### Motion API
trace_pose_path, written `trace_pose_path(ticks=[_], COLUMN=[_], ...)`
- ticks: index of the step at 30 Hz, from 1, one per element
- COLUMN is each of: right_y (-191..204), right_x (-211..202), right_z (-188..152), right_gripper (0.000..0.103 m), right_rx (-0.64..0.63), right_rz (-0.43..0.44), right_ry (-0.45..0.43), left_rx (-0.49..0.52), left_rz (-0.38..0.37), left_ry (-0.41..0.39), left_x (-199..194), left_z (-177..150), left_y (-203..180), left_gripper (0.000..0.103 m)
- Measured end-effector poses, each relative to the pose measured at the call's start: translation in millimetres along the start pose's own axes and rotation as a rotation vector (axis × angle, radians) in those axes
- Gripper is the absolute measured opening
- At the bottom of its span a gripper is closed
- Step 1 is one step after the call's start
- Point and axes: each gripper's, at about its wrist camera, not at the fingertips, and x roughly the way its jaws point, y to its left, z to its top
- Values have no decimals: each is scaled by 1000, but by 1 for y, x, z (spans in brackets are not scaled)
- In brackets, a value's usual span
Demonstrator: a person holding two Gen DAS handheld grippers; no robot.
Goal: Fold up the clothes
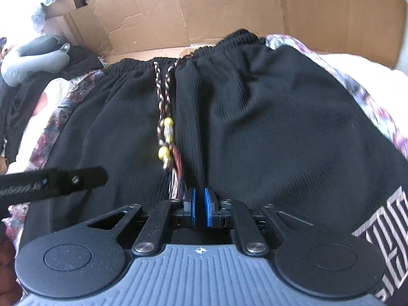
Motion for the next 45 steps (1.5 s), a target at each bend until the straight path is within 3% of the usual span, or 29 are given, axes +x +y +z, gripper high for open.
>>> trace_pose_path(ticks=[11, 22, 28, 36, 41, 45], right_y=[-18, -14, -20, -50, -77, -89], right_x=[-43, -78, -106, -153, -151, -143], right_z=[-56, -103, -123, -125, -116, -110], right_gripper=[14, 14, 33, 38, 38, 38], right_rx=[91, 226, 257, 229, 225, 229], right_rz=[48, 5, -25, -167, -239, -249], right_ry=[19, 12, 5, -131, -141, -147], left_rx=[54, 113, 132, 159, 171, 186], left_rz=[11, 1, -4, -28, -37, -31], left_ry=[6, 49, 75, 89, 89, 82], left_x=[5, 4, 4, 3, 2, 0], left_z=[-8, -17, -22, -26, -27, -27], left_y=[-18, -36, -43, -51, -55, -58], left_gripper=[51, 51, 49, 48, 48, 48])
